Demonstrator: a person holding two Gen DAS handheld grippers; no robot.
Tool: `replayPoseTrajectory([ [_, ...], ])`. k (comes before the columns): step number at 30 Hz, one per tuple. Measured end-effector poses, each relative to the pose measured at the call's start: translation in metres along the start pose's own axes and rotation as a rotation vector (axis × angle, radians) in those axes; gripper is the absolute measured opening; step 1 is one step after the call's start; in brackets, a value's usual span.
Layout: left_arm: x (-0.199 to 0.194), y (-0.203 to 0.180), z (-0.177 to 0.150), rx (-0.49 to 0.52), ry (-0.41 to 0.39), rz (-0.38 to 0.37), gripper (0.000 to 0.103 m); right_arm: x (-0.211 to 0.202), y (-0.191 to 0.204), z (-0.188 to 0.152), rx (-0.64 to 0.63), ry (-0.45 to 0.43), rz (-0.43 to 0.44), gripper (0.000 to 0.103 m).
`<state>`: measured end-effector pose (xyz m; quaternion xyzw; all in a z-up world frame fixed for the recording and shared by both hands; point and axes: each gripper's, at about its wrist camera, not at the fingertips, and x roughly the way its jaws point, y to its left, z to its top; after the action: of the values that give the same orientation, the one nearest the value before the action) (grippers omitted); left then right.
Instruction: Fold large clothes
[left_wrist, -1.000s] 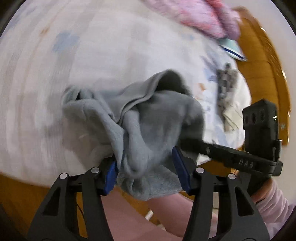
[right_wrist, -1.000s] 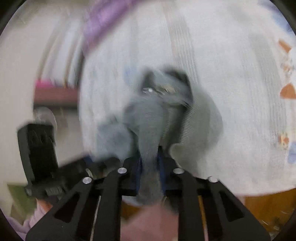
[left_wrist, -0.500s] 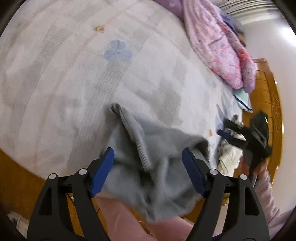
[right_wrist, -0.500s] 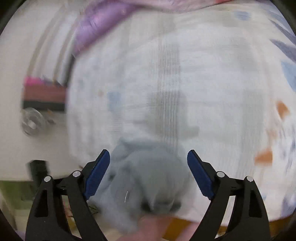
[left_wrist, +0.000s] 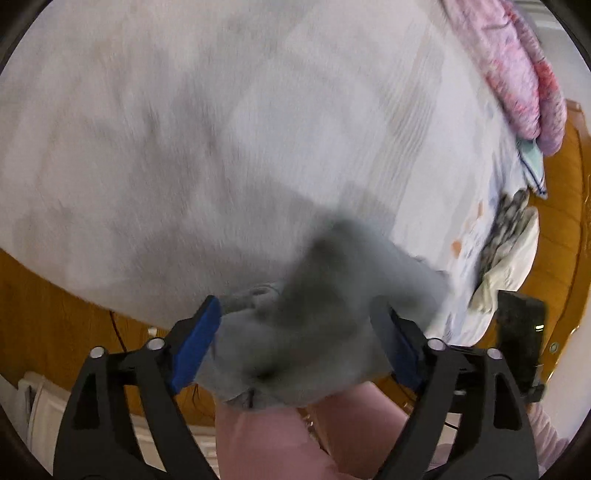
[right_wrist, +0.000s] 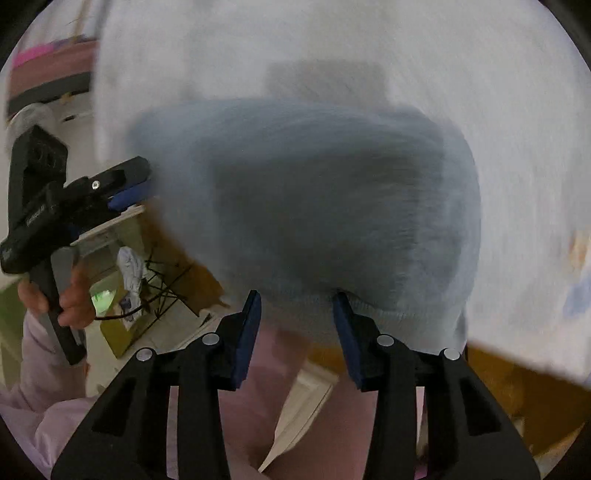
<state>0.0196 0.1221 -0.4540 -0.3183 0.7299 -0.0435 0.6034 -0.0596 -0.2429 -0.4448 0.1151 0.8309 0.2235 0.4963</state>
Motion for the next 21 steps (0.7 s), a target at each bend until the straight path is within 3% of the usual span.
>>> replayPoseTrajectory([
  [1, 0.006, 0.001, -0.001, 0.002, -0.001, -0.007, 0.09, -0.011, -0.003, -0.006, 0.021, -0.063, 0.016, 0.054],
  [2, 0.014, 0.004, -0.003, 0.014, -0.001, -0.004, 0.091, -0.026, -0.006, -0.01, 0.025, -0.155, -0.031, 0.08],
  [4, 0.028, 0.008, -0.004, 0.052, 0.015, 0.025, 0.091, -0.048, -0.01, -0.014, 0.008, -0.303, -0.121, 0.091],
  [6, 0.031, 0.014, -0.006, 0.077, 0.013, -0.013, 0.092, -0.057, -0.025, -0.012, -0.009, -0.361, -0.127, 0.094],
  [11, 0.063, 0.036, -0.006, 0.171, 0.051, -0.265, 0.098, 0.012, -0.082, 0.033, 0.032, -0.229, 0.2, 0.096],
  [13, 0.092, 0.054, -0.001, 0.07, 0.102, -0.377, 0.098, 0.034, -0.097, 0.042, 0.03, -0.256, 0.378, 0.097],
  [15, 0.107, 0.07, 0.003, -0.038, 0.1, -0.497, 0.098, 0.039, -0.102, 0.047, 0.077, -0.318, 0.456, 0.097],
  [17, 0.106, 0.066, 0.002, -0.05, 0.099, -0.499, 0.098, 0.046, -0.09, 0.048, 0.115, -0.343, 0.561, 0.097],
  [18, 0.105, 0.062, -0.001, -0.045, 0.098, -0.497, 0.097, 0.047, -0.083, 0.045, 0.118, -0.34, 0.574, 0.097],
  [20, 0.101, 0.041, -0.011, -0.009, 0.099, -0.467, 0.097, 0.038, -0.063, 0.039, 0.11, -0.36, 0.536, 0.094],
  [21, 0.092, 0.026, -0.018, 0.037, 0.07, -0.399, 0.096, 0.032, -0.057, 0.036, 0.108, -0.366, 0.515, 0.093],
])
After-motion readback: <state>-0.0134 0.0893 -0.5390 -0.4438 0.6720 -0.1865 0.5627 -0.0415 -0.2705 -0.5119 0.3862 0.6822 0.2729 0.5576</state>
